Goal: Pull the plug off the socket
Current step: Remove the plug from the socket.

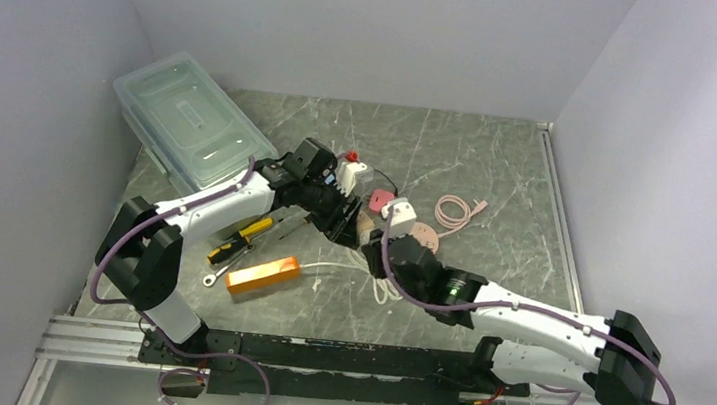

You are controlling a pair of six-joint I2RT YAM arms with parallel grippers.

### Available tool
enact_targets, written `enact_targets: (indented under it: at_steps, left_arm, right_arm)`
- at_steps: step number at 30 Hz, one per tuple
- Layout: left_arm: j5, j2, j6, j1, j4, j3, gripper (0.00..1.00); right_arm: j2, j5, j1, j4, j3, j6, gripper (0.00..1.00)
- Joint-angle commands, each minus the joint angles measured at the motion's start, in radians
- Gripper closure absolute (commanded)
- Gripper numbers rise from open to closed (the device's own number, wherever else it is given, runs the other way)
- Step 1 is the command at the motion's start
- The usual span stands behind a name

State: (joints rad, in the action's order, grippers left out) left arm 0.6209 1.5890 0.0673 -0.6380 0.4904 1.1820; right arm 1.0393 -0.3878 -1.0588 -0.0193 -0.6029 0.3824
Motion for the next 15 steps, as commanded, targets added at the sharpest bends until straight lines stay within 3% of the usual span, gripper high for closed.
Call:
enact_targets:
  at_steps: [1, 4, 8, 15]
  left_arm:
    - [-0.158, 0.020, 0.023, 0.088, 0.002, 0.013, 1.00]
    - [-0.165, 0.014, 0.020, 0.090, 0.000, 0.012, 1.00]
    - [-0.185, 0.008, 0.005, 0.091, 0.000, 0.008, 1.00]
    - [-0.305, -0.001, -0.042, 0.054, 0.039, 0.015, 1.00]
  right_arm:
    - [0.067, -0.331, -0.149, -0.106, -0.106, 0.000, 1.00]
    - [0.113, -0.368, -0.174, -0.145, -0.141, 0.029, 1.00]
    - [0.057, -0.284, -0.150, -0.100, -0.117, 0.023, 1.00]
    - [-0.137, 0.184, 0.185, 0.001, 0.009, 0.055, 1.00]
